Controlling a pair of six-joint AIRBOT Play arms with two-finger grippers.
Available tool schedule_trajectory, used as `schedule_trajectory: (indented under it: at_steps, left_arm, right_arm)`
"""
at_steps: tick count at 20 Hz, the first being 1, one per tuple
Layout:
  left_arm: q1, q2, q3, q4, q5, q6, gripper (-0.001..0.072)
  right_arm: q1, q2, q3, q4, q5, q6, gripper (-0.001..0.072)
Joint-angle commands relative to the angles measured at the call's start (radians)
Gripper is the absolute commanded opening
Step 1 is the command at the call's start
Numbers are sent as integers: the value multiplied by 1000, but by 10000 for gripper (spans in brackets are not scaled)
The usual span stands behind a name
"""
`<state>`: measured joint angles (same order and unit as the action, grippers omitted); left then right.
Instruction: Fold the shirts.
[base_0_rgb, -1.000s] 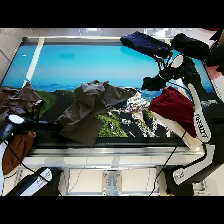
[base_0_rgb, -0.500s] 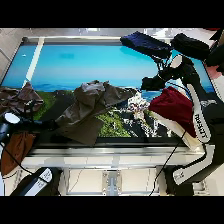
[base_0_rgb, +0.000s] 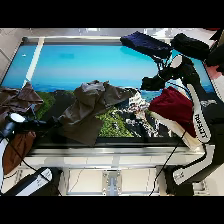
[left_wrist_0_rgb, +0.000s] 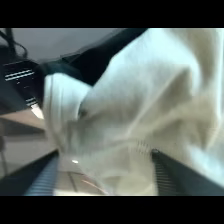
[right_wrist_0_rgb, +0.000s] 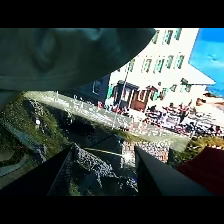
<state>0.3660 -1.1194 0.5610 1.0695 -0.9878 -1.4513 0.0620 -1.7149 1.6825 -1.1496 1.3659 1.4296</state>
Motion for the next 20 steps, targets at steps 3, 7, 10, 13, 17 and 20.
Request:
schedule_trajectory:
  at_steps: [3,7,10,13,17,20]
  left_arm:
    - [-13,-89,2,-90,35,13,13]
    - [-13,-2,2,-98,15,39,14]
    - [-13,68,2,-98,3,39,14]
    - [-13,119,2,-98,4,38,13]
    - [-13,140,2,-99,4,38,14]
    - [-13,140,2,-98,4,38,14]
  right_arm:
    - [1,0,0,0,2,0,411]
    - [1,-2,0,-27,-19,0,411]
    - [1,-31,0,-32,-104,22,414]
    - [1,-103,0,5,-234,112,517]
    - [1,-232,0,233,-360,130,516]
    - [1,-288,3,280,-364,129,516]
